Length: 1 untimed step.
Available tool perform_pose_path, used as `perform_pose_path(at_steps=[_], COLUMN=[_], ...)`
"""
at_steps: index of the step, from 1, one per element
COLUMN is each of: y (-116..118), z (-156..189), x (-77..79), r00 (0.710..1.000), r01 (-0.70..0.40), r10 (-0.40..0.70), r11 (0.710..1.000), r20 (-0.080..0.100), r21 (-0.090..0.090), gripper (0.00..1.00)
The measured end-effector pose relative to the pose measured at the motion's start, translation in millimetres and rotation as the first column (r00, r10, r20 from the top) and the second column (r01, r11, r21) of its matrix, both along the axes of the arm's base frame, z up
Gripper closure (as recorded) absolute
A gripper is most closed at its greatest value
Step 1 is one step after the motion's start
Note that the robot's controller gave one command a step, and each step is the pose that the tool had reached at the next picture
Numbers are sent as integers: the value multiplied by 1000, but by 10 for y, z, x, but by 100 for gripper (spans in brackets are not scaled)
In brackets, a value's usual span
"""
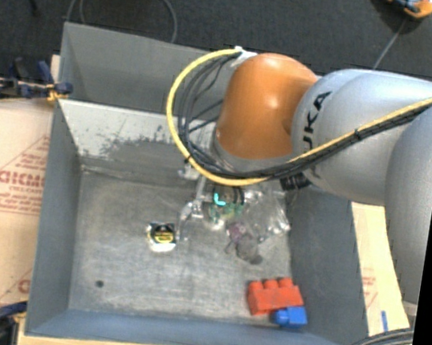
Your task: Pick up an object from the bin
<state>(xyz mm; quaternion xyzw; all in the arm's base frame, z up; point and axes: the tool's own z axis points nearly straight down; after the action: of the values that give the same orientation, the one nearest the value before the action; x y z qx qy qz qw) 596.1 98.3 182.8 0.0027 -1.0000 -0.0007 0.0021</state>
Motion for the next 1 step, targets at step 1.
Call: perform_pose_path(at_steps=[1], y=[-222], z=[-1090], x=[-153], r00=[963], r01=[-269], r10=[269], r11=[963], r20=[15], r21=[-2], gripper=[0])
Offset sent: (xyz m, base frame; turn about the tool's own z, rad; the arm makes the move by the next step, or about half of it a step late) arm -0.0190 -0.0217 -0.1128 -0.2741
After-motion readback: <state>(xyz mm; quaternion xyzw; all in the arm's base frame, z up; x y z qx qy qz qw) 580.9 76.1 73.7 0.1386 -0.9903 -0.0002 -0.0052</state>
